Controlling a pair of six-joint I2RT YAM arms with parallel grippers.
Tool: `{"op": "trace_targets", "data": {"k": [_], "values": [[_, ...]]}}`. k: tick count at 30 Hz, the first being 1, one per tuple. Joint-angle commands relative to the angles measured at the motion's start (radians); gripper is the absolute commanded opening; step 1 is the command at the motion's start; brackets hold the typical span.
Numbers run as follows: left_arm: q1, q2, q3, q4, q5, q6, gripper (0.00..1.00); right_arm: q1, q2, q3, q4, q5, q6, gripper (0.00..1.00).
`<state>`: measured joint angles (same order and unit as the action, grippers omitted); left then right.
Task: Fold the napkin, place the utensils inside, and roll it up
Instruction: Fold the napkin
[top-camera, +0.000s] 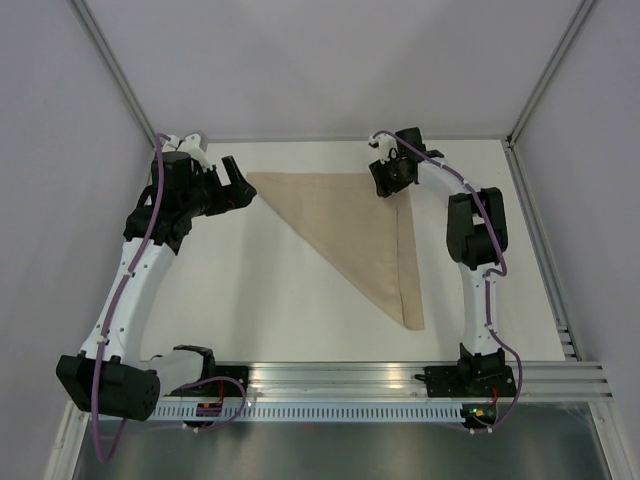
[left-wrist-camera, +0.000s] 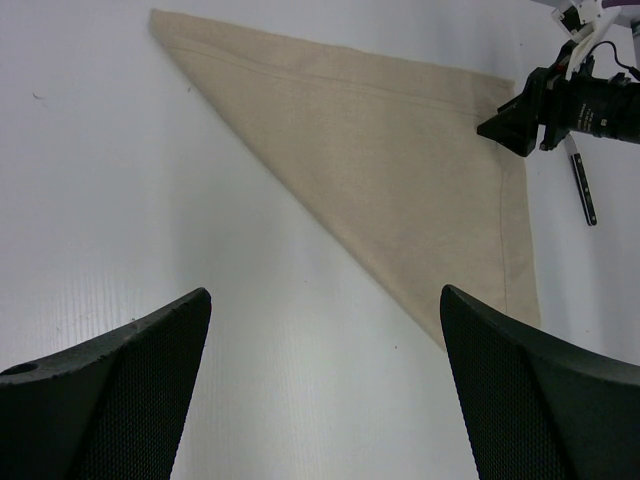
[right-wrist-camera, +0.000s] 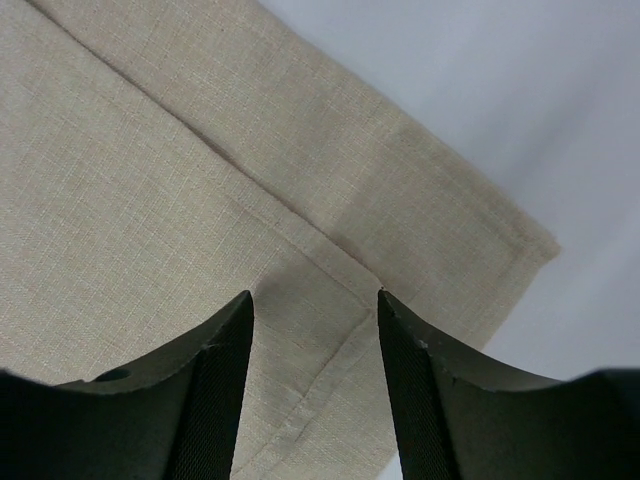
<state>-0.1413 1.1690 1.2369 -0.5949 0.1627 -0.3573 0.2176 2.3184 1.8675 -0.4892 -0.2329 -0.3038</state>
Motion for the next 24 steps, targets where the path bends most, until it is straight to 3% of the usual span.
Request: {"op": "trace_targets", "data": {"k": [1,13,24], "values": [[0.002,0.003,0.001,0.03,0.012,0.026,0.99,-0.012,-0.011,0.036,0.026,0.046,0.005,0.59],[0.002,0.009,-0.001,0.03,0.009,0.027,0.99,-0.027,0.013,0.048,0.028,0.055,0.009,0.55],[0.003,0.008,-0.001,0.03,0.008,0.027,0.99,-0.027,0.073,0.113,-0.006,0.058,0.002,0.43]]}}
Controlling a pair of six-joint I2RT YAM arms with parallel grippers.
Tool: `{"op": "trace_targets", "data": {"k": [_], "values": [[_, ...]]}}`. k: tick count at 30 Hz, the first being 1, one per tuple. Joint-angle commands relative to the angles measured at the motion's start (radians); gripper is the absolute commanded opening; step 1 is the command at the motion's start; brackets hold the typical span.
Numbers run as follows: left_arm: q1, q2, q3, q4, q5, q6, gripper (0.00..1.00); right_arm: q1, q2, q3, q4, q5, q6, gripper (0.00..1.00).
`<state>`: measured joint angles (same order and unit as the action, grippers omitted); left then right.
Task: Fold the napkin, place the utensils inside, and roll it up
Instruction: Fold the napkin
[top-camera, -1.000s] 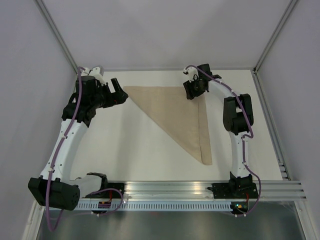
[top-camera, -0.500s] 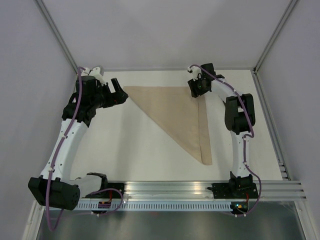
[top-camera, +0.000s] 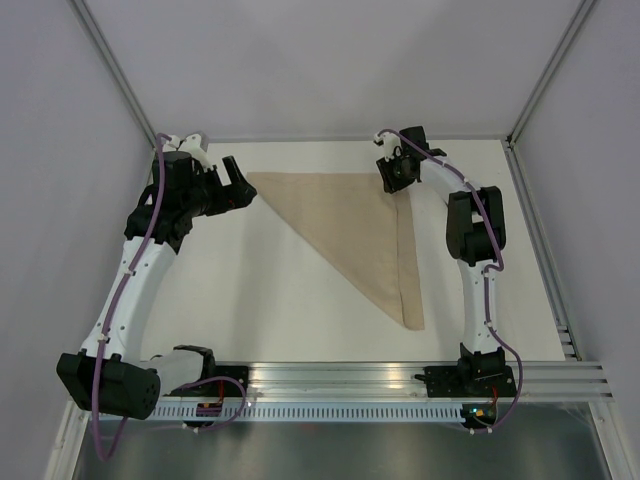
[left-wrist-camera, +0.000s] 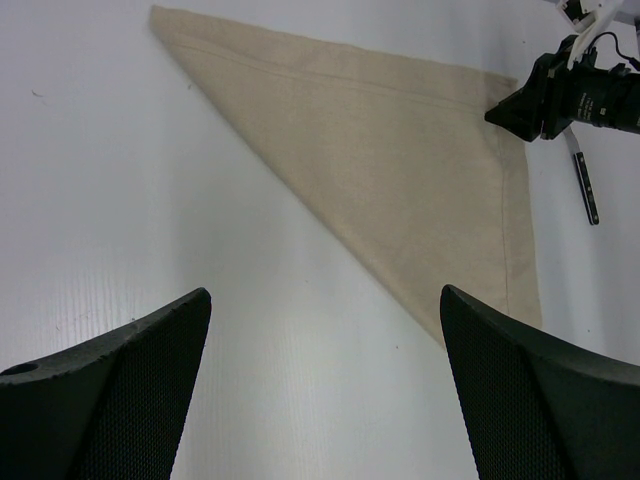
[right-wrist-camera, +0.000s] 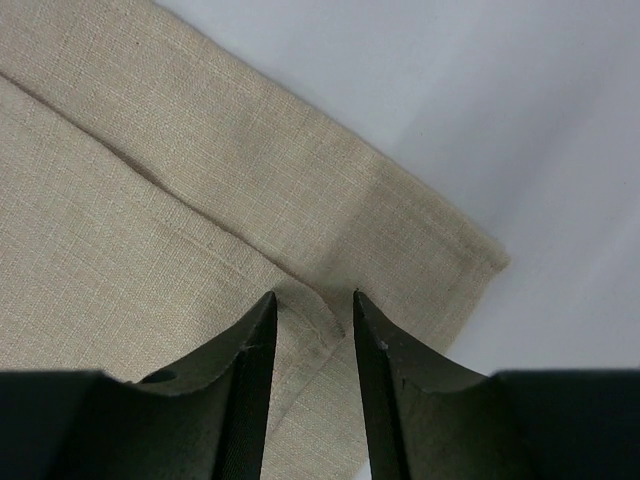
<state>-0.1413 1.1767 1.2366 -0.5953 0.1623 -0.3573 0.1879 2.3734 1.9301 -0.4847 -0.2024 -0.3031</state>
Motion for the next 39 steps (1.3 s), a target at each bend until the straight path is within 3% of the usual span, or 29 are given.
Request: {"op": "trace_targets", "data": {"k": [1,12,28,35,39], "values": [[0.002,0.0,0.0,0.031,0.008,0.027,0.99,0.001,0.021,0.052,-0.011,0.029,0.002,0.42],[0.002,0.0,-0.002,0.031,0.006,0.029,0.98,-0.005,0.012,0.052,-0.029,0.009,0.005,0.29],[0.002,0.0,-0.002,0.031,0.008,0.029,0.99,-0.011,-0.002,0.059,-0.058,0.021,0.005,0.3],[0.003,0.0,-0.003,0.031,0.008,0.029,0.99,-0.016,0.007,0.067,-0.072,0.009,0.01,0.35],[0.002,0.001,-0.002,0.031,0.008,0.029,0.99,-0.016,0.007,0.066,-0.074,0.001,0.012,0.33]]}}
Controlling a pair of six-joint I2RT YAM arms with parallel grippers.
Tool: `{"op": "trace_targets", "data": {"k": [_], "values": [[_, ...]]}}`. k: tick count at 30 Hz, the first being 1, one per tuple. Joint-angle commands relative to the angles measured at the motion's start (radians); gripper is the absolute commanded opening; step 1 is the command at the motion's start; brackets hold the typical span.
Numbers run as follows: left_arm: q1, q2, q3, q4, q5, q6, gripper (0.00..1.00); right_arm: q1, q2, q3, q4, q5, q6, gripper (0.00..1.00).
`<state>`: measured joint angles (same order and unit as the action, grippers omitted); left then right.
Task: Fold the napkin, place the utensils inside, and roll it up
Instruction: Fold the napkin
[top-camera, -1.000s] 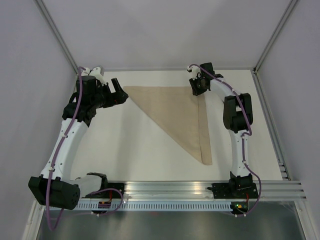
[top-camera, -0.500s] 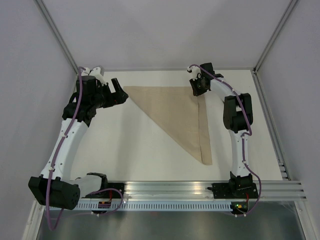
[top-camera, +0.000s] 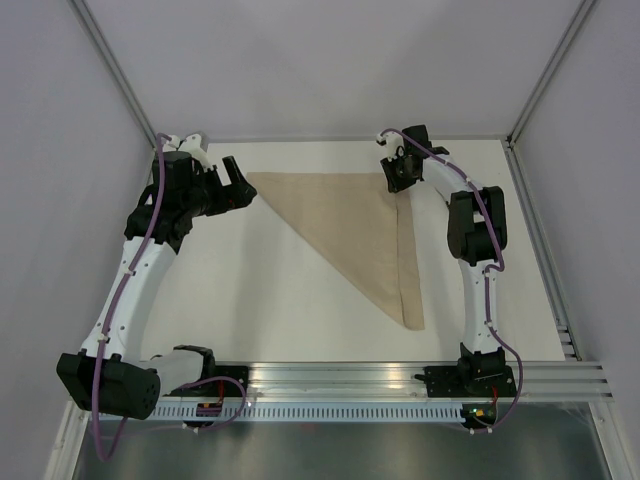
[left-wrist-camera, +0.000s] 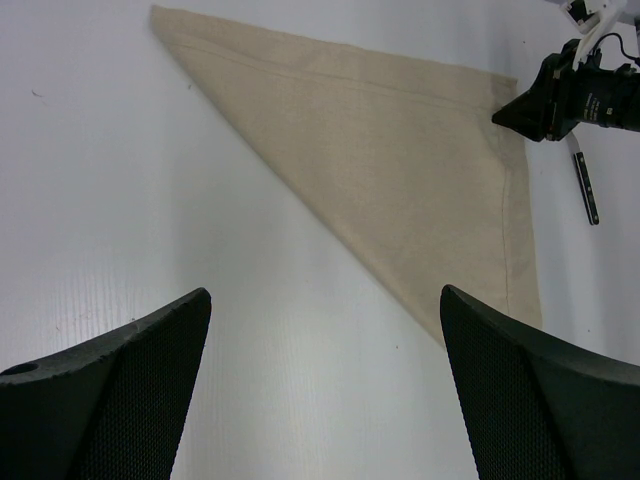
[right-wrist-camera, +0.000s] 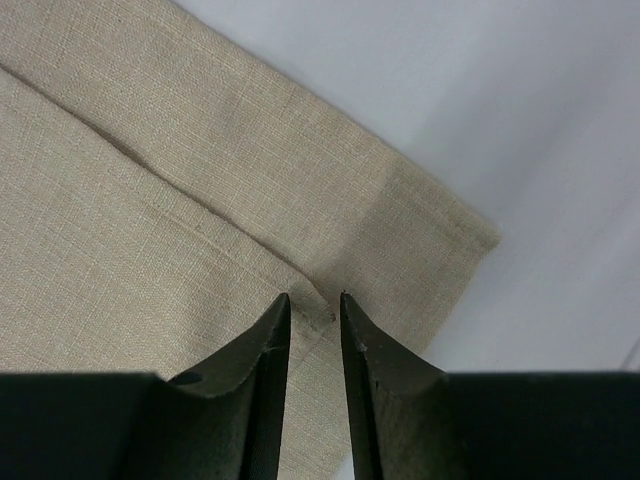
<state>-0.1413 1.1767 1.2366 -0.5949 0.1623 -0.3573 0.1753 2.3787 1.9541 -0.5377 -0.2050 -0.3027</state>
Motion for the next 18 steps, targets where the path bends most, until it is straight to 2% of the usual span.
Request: {"op": "trace_targets", "data": {"k": [1,4,11,18], "values": [[0.002,0.003,-0.002,0.03,0.008,0.029,0.99,-0.005,0.004,0.042,-0.021,0.004,0.01,0.31],[0.003,0.0,-0.002,0.03,0.008,0.029,0.98,-0.004,0.004,0.043,-0.024,0.001,0.011,0.24],[0.003,0.001,-0.003,0.03,0.008,0.029,0.99,-0.003,-0.015,0.042,-0.027,-0.011,0.017,0.01],[0.002,-0.002,-0.002,0.032,0.006,0.03,0.99,-0.003,-0.059,0.071,-0.039,-0.027,0.034,0.0]]}}
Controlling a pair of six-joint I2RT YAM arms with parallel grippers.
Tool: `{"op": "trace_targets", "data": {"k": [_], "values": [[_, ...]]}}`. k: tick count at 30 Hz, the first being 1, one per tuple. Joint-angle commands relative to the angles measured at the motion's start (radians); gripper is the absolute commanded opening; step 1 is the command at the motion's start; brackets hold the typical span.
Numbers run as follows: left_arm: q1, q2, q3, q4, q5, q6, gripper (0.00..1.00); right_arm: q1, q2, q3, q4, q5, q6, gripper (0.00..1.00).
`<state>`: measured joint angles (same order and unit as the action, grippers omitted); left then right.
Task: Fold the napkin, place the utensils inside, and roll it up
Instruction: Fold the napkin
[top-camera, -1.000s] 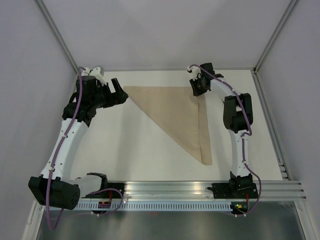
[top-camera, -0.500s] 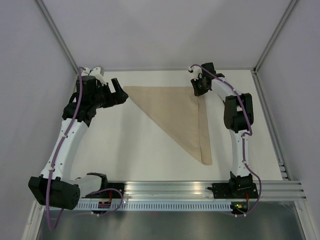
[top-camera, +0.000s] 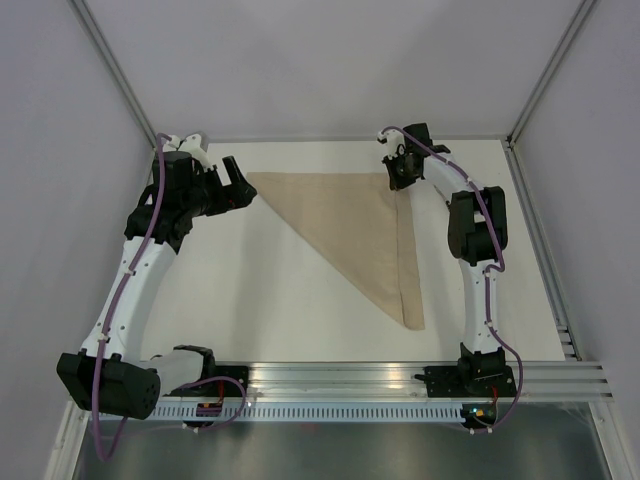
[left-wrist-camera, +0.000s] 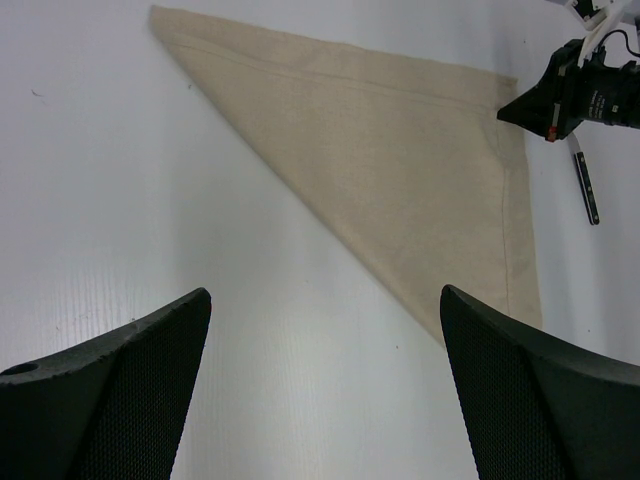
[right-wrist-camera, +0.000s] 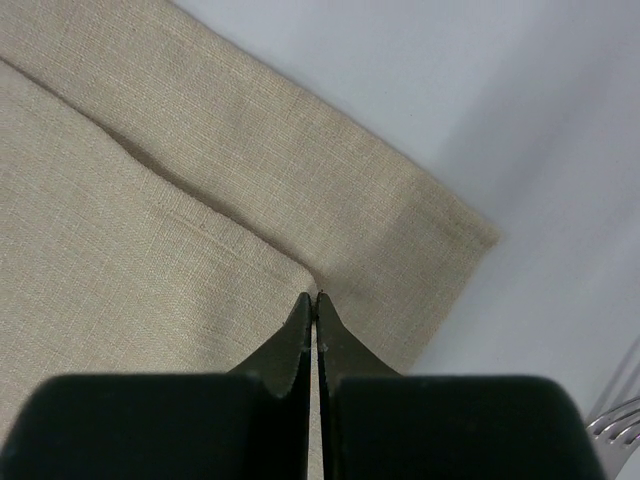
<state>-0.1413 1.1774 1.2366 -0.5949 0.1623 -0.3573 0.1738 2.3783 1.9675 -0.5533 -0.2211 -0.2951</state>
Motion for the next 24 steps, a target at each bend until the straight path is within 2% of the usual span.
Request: {"op": "trace_targets", "data": {"k": [1,24], "values": [[0.003,-0.002,-0.002,0.032,0.006,0.031,0.99,-0.002,-0.065,0.056,-0.023,-0.014,0.028,0.01],[0.002,-0.001,0.0,0.027,0.003,0.034,0.99,-0.02,-0.105,0.108,-0.042,0.009,0.033,0.01]]}}
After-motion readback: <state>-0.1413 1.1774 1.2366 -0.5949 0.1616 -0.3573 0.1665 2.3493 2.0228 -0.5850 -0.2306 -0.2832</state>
